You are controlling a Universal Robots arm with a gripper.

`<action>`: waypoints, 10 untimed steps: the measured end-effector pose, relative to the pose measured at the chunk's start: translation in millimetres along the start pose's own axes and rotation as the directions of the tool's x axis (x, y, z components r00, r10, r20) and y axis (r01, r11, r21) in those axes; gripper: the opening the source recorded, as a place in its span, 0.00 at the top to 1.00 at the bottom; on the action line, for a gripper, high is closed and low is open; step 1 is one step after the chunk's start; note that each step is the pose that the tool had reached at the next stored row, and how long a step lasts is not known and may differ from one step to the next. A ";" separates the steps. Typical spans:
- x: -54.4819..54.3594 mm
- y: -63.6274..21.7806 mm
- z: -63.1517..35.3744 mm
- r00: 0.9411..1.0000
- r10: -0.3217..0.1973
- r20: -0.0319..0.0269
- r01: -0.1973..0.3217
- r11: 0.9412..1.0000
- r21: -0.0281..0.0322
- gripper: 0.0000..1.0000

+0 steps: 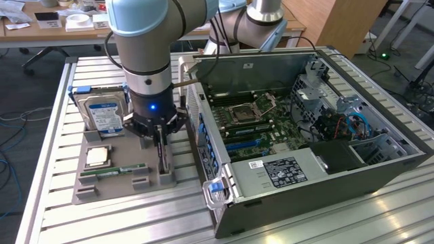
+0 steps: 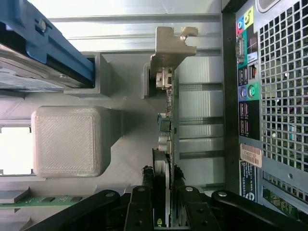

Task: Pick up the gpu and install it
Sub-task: 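Pick up the gpu and move the gpu toward the slot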

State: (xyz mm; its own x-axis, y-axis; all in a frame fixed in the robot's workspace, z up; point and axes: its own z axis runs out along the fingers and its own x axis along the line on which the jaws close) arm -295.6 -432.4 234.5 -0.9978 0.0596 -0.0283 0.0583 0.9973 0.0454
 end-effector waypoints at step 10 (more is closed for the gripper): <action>-0.7 1.2 -25.8 1.000 0.000 0.000 0.000 1.000 0.000 0.74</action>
State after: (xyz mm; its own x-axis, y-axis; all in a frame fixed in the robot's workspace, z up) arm -295.6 -432.4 260.4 -0.9978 0.0595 -0.0282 0.0582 0.9973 0.0454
